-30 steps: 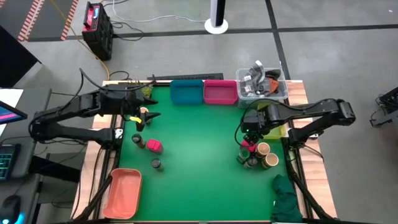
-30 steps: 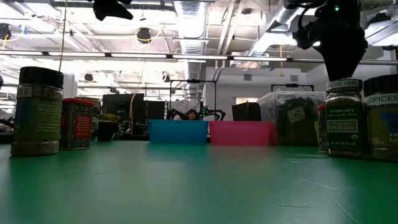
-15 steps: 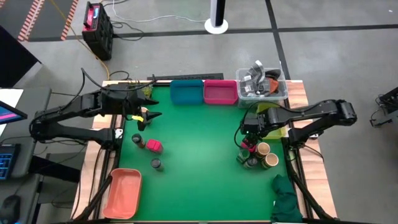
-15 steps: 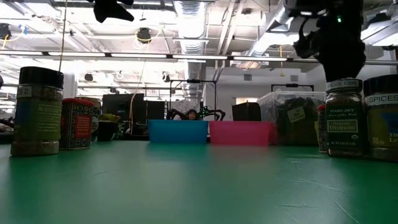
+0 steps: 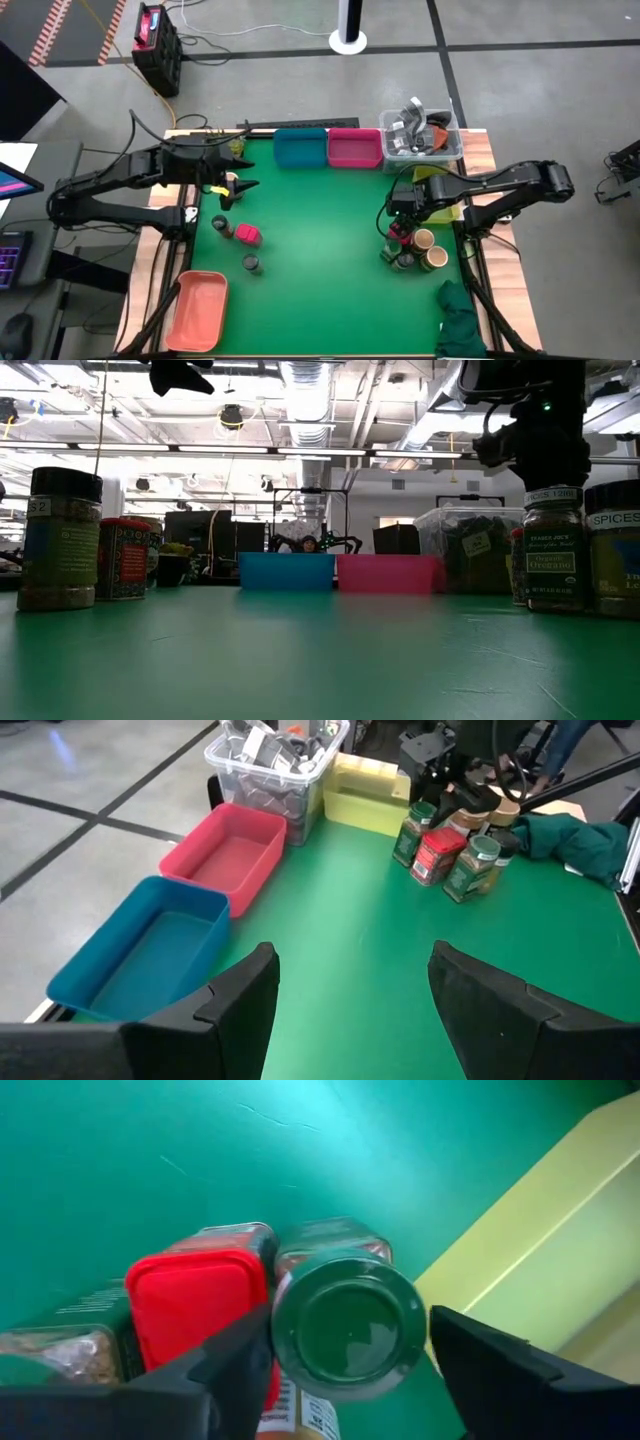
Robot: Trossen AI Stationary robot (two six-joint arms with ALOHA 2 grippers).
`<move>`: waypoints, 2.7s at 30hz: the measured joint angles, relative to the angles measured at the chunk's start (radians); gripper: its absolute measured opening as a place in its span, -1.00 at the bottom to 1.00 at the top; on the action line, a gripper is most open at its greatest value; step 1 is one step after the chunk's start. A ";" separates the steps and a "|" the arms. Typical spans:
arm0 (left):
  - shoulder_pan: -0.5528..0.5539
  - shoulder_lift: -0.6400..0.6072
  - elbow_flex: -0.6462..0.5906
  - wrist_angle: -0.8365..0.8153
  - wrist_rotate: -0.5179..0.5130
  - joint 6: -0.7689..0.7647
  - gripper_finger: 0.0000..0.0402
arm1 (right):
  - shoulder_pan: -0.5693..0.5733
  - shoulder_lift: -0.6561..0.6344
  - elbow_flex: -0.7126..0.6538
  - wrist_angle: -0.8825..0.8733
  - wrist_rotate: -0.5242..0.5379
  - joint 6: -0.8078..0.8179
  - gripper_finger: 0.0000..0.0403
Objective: Sort spices by type
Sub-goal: Put the top dark green spice bottle into the yellow bin, then put the dark green spice bottle into the yellow bin
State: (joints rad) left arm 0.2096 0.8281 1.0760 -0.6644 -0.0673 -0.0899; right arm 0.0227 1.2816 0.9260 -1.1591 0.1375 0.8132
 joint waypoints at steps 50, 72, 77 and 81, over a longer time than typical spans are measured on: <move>0.000 -0.004 0.000 -0.020 -0.039 -0.033 0.21 | -0.464 -0.274 -0.021 -0.222 0.175 0.069 0.13; 0.121 0.070 0.000 -0.311 0.002 -0.106 0.21 | -0.620 -0.306 -0.082 -0.126 0.076 -0.089 0.34; 0.124 0.074 0.000 -0.375 0.082 -0.083 0.21 | -0.620 -0.337 -0.081 -0.120 0.069 -0.107 0.35; 0.118 0.075 0.000 -0.377 0.191 -0.064 0.21 | -0.618 -0.353 -0.047 -0.124 0.067 -0.128 0.35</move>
State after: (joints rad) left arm 0.3277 0.9028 1.0760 -1.0414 0.1233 -0.1544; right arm -0.5949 0.9290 0.8793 -1.2835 0.2043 0.6853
